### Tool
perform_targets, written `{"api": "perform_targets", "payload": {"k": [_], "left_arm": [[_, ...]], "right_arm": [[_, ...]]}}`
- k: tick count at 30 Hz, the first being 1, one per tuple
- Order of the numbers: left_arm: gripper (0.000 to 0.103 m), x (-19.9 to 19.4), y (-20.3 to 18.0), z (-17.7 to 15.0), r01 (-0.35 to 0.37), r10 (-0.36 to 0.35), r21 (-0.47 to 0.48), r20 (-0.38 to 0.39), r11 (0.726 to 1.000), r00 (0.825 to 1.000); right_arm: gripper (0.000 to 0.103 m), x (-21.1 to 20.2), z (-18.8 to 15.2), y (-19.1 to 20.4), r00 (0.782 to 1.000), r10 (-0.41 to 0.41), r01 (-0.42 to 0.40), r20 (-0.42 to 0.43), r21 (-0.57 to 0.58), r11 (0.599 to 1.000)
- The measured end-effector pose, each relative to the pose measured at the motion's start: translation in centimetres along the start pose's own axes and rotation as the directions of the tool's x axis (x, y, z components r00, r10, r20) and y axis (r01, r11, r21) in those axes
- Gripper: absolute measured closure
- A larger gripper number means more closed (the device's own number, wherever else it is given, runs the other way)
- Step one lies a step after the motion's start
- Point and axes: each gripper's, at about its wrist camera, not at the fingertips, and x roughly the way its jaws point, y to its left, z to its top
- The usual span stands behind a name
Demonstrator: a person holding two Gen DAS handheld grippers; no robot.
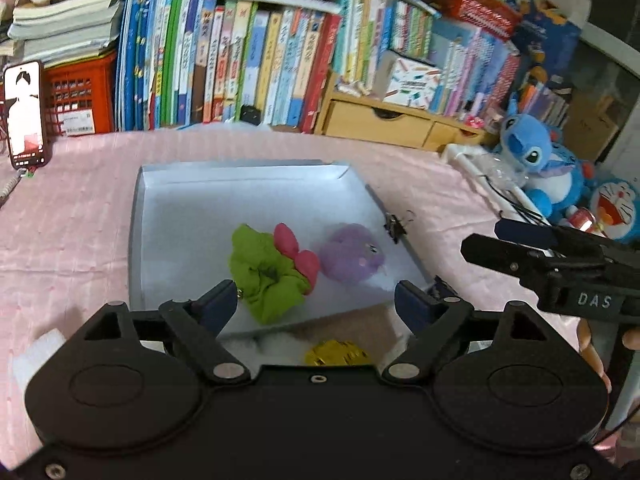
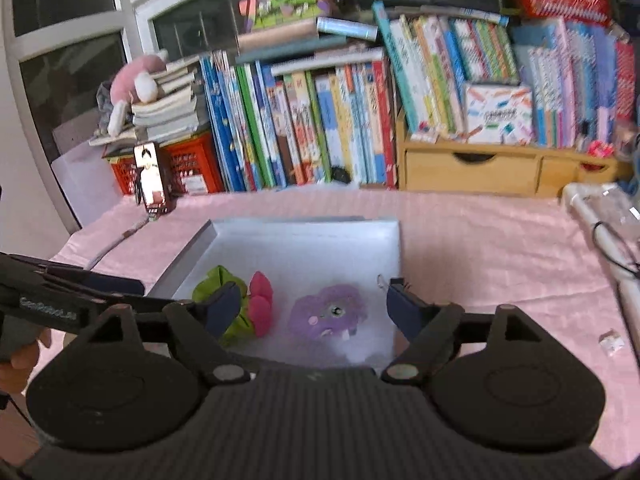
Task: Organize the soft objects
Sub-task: 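Move the right gripper to the mint striped cloth while the left approaches the yellow sequin bow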
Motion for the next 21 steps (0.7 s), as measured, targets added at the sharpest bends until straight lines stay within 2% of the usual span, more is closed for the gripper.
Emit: {"api": "perform_targets", "payload": {"k": [8,16,21], "left_arm": [[0.016,-2.7,-1.1,-3.6,0.032,-0.034,0.031,0.072,0.999,0.997],[0.015,-4.1,-1.6,-6.8,0.024,-0.03,0.055,0.115,0.998,0.993],[0.013,-4.7,-2.0,-8.8,0.023,-0.033,0.073,0.135,0.997,0.99]], "right_arm": [[0.014,-3.0,-2.7,-0.8,0.996,-0.029,0.026,0.08,0.034,0.999],[0.013,-4.8,-5.6,-0.8,0.99,-0.074,0.075,0.12,-0.002,0.997],[0.009,-5.5,-7.3,-0.6,0.985,-0.093,0.097,0.147,-0.021,0.995]]}}
